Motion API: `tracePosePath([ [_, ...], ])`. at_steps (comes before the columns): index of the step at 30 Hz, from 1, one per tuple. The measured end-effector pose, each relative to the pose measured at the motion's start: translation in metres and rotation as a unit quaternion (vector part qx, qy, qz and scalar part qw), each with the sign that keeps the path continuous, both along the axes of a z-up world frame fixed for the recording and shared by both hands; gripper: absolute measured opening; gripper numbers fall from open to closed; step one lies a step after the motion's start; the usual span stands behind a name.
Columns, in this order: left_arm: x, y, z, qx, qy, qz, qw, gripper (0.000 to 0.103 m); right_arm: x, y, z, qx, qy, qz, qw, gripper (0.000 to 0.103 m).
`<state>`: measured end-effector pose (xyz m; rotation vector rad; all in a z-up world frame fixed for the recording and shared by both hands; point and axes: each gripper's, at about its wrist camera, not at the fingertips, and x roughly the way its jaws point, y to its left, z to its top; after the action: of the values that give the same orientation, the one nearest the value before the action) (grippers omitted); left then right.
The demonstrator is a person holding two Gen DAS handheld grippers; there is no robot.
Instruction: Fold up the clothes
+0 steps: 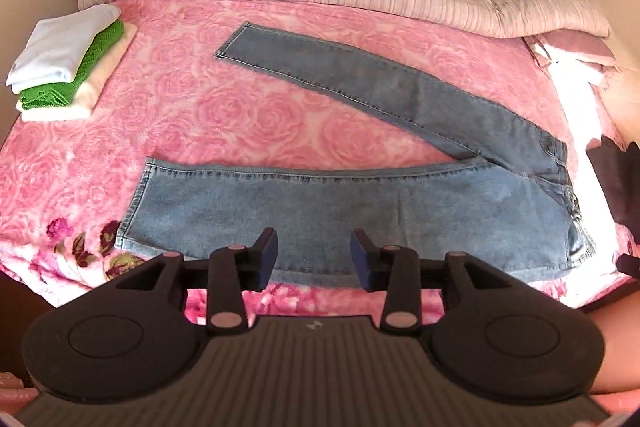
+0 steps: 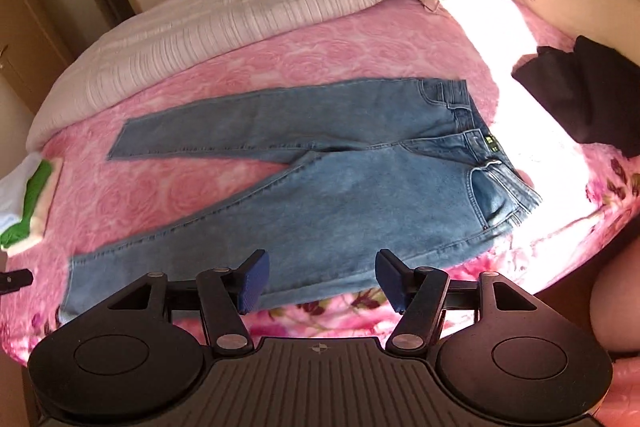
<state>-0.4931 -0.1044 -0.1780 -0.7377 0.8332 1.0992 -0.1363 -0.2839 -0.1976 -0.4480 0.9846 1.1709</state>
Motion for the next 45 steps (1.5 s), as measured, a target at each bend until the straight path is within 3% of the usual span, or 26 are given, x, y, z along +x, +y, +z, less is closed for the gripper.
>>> tracePosePath([
  [2, 0.002, -0.008, 0.006, 0.003, 0.005, -0.004, 1.0, 0.039, -0.005, -0.004, 0.002, -0.005, -0.006, 0.002, 1.0, 0.076],
  [9, -0.001, -0.034, 0.018, 0.013, 0.017, 0.002, 0.9998, 0.042, -0.011, -0.008, 0.005, -0.012, -0.033, 0.023, 0.999, 0.084],
  [13, -0.003, -0.044, 0.024, 0.022, 0.026, 0.008, 0.9994, 0.044, -0.014, -0.008, 0.008, -0.007, -0.043, 0.041, 0.998, 0.098],
  [16, 0.002, -0.051, 0.028, 0.028, 0.034, 0.006, 0.999, 0.046, -0.011, -0.01, 0.009, -0.005, -0.045, 0.046, 0.998, 0.101],
  [33, 0.052, -0.068, 0.034, 0.048, 0.056, -0.059, 0.9955, 0.058, 0.017, -0.038, 0.005, -0.026, -0.06, 0.015, 0.998, 0.102],
  [45, 0.051, -0.074, 0.01, 0.021, 0.075, -0.072, 0.9943, 0.06, 0.011, -0.05, -0.008, -0.059, -0.066, 0.015, 0.996, 0.102],
])
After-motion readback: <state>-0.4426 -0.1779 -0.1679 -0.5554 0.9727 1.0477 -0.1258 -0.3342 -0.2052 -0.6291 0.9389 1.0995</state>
